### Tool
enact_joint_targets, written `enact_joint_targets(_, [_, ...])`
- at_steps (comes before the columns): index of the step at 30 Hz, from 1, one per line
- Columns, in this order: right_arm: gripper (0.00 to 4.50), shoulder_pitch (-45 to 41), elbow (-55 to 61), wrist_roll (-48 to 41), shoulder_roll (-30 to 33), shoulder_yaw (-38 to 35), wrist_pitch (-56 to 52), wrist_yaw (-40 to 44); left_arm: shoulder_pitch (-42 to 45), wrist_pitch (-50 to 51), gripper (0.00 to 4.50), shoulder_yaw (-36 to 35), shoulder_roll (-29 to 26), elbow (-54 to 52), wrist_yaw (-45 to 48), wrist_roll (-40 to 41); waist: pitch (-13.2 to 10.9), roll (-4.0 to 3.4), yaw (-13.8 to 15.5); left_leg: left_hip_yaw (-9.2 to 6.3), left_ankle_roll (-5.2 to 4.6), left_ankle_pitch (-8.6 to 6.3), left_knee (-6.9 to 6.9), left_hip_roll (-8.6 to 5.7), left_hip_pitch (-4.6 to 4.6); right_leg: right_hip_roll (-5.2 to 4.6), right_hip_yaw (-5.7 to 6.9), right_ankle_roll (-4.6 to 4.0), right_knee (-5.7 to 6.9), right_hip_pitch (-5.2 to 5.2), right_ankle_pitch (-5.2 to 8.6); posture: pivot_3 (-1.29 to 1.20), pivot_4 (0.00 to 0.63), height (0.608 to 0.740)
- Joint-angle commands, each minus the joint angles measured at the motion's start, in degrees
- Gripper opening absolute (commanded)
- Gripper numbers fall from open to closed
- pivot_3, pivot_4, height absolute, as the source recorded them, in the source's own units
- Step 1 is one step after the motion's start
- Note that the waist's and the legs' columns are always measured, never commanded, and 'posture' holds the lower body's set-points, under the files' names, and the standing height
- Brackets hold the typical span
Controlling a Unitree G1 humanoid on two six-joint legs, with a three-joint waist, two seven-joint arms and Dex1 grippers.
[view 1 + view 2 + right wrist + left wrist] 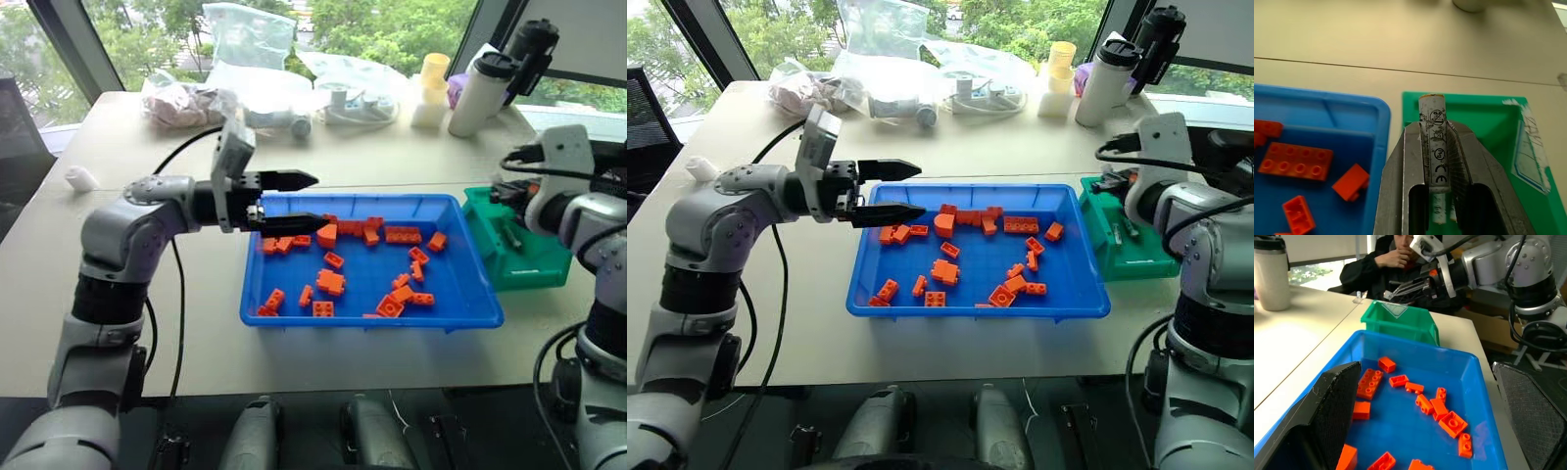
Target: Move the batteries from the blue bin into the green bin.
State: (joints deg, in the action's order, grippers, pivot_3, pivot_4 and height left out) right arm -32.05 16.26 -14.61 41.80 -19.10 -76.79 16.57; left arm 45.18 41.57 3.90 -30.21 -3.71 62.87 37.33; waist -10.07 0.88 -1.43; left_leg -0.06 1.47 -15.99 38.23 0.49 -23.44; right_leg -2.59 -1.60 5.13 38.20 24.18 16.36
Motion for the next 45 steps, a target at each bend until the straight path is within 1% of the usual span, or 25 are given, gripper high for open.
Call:
enact_joint_targets(1, [0.02,1.0,-2.2,0.9,0.5,-1.5,6.4,0.2,0.0,-3.0,4.50,1.8,0.2,0.3,-0.1,-3.2,0.0,-0.05,-0.8,0.00,0.00,0.00,-0.01,0.04,0.03,0.02,-0.01,0.00,0.07,0.02,0.00,0.00,0.150,0.740])
enact_joint_targets(4, [0.02,1.7,-5.2,0.5,-0.2,-2.4,8.3,0.2,-0.3,-3.7,4.50,1.7,0.6,1.6,-0.8,-4.3,0.0,-0.08,-1.2,-0.03,0.01,0.01,-0.02,0.18,0.07,0.15,-0.02,-0.01,0.13,0.04,0.00,0.00,0.150,0.740])
enact_joint_targets(11, [0.02,1.7,-9.7,-1.1,-0.8,-4.5,9.3,1.1,-1.6,-5.2,4.50,0.2,-0.2,3.4,-2.8,-6.6,0.0,-0.08,-0.6,-0.04,0.01,0.01,0.00,0.14,0.02,0.06,-0.03,0.00,0.11,0.05,0.00,0.00,0.150,0.740])
enact_joint_targets(13, [1.06,2.2,-10.4,-1.2,-0.5,-4.5,9.9,1.4,-2.0,-5.0,4.50,-0.2,-0.6,3.3,-3.1,-6.7,0.0,-0.08,-0.4,-0.05,0.01,0.01,0.00,0.14,0.01,0.06,-0.02,0.00,0.10,0.05,0.00,0.00,0.150,0.740])
enact_joint_targets(15, [1.86,2.6,-10.6,-1.4,-0.2,-4.7,10.0,1.6,-2.5,-4.8,4.50,-0.6,-1.1,3.1,-3.2,-6.6,0.0,-0.08,0.0,-0.04,0.01,0.01,0.00,0.13,0.01,0.05,-0.02,0.00,0.10,0.05,0.00,0.00,0.150,0.740])
enact_joint_targets(17, [2.82,2.7,-10.5,-1.6,0.3,-4.9,9.9,1.7,-3.0,-4.6,4.50,-0.9,-1.6,2.8,-3.1,-6.4,0.0,-0.09,0.4,-0.03,0.01,0.01,0.00,0.13,0.01,0.05,-0.02,0.00,0.09,0.05,0.00,0.00,0.150,0.740])
enact_joint_targets(20, [4.47,3.0,-9.7,-1.2,1.7,-4.4,11.2,2.1,-3.6,-4.9,4.50,-1.7,-2.6,2.6,-3.3,-6.6,0.0,-0.09,0.6,-0.02,0.01,0.01,0.01,0.13,0.01,0.04,-0.02,0.00,0.09,0.05,0.00,0.00,0.150,0.740])
enact_joint_targets(24, [4.47,4.8,-5.9,-0.9,5.1,-2.9,17.9,5.3,-4.4,-4.9,4.50,-4.5,-5.3,2.9,-4.1,-6.7,0.0,-0.09,0.6,-0.02,0.01,0.01,0.01,0.12,0.00,0.04,-0.02,0.00,0.07,0.05,0.00,0.00,0.150,0.740])
enact_joint_targets(27, [4.47,6.9,-1.2,-4.6,5.0,-5.4,23.7,10.4,-7.2,-3.4,4.50,-7.7,-9.2,1.7,-5.2,-6.5,0.0,-0.09,0.2,-0.02,0.01,0.00,0.00,0.15,0.02,0.07,-0.02,0.00,0.07,0.05,0.00,0.00,0.150,0.740])
enact_joint_targets(29, [4.47,10.3,2.0,-7.9,4.1,-8.5,26.9,14.4,-10.5,-2.0,4.50,-10.3,-11.9,-0.4,-6.3,-6.0,0.0,-0.09,0.3,-0.05,0.00,0.00,-0.04,0.20,0.04,0.11,-0.01,0.00,0.07,0.05,0.00,0.00,0.150,0.740])
enact_joint_targets(33, [4.47,17.3,5.6,-12.7,3.3,-12.7,29.9,19.8,-16.6,1.7,4.50,-15.2,-15.1,-5.7,-8.3,-3.5,0.0,-0.08,0.8,-0.09,0.01,0.00,-0.02,0.20,0.01,0.04,0.04,0.00,0.03,-0.02,0.00,0.00,0.150,0.740])
enact_joint_targets(35, [4.47,22.6,8.0,-11.8,3.3,-13.1,36.4,23.3,-20.3,4.0,4.50,-17.7,-16.4,-9.0,-9.1,-1.6,0.0,-0.08,1.1,-0.15,0.01,0.00,0.00,0.16,0.00,-0.01,0.10,0.00,-0.04,-0.10,0.00,0.00,0.150,0.740])
enact_joint_targets(37, [4.47,25.1,8.7,-11.7,3.2,-13.3,40.0,24.8,-22.0,5.2,4.50,-18.9,-16.9,-10.8,-9.7,-0.5,0.0,-0.08,1.0,-0.17,0.00,0.00,0.00,0.15,0.03,-0.02,0.12,0.00,-0.08,-0.17,0.00,0.00,0.150,0.740])
enact_joint_targets(38, [4.47,26.4,8.7,-13.0,3.4,-13.6,39.3,25.8,-23.2,5.8,4.50,-19.6,-17.0,-11.8,-10.2,-0.1,0.0,-0.08,0.8,-0.17,0.00,0.00,0.00,0.16,0.05,-0.02,0.11,0.00,-0.08,-0.18,0.00,0.00,0.150,0.740])
enact_joint_targets(39, [4.47,28.9,7.5,-16.5,3.5,-15.4,36.8,28.6,-26.7,7.4,4.50,-21.6,-16.9,-14.7,-11.3,1.3,0.0,-0.08,0.8,-0.16,0.00,0.00,0.01,0.15,0.09,-0.02,0.12,0.00,-0.08,-0.23,0.00,0.00,0.150,0.740])
enact_joint_targets(41, [4.47,32.4,4.9,-19.5,4.0,-17.3,34.0,31.5,-31.9,11.4,4.50,-24.7,-16.6,-19.0,-12.6,5.0,0.0,-0.08,0.6,-0.17,0.00,0.00,-0.01,0.17,0.17,-0.01,0.12,0.00,-0.08,-0.31,0.00,0.00,0.150,0.740])
enact_joint_targets(45, [4.47,34.3,3.0,-21.8,5.3,-17.7,32.6,32.9,-36.6,13.6,4.50,-26.9,-15.4,-22.8,-15.4,8.6,0.0,-0.10,0.7,-0.19,-0.05,-0.04,-0.04,0.28,0.47,-0.05,0.09,-0.02,-0.19,-0.64,0.01,0.00,0.150,0.740])
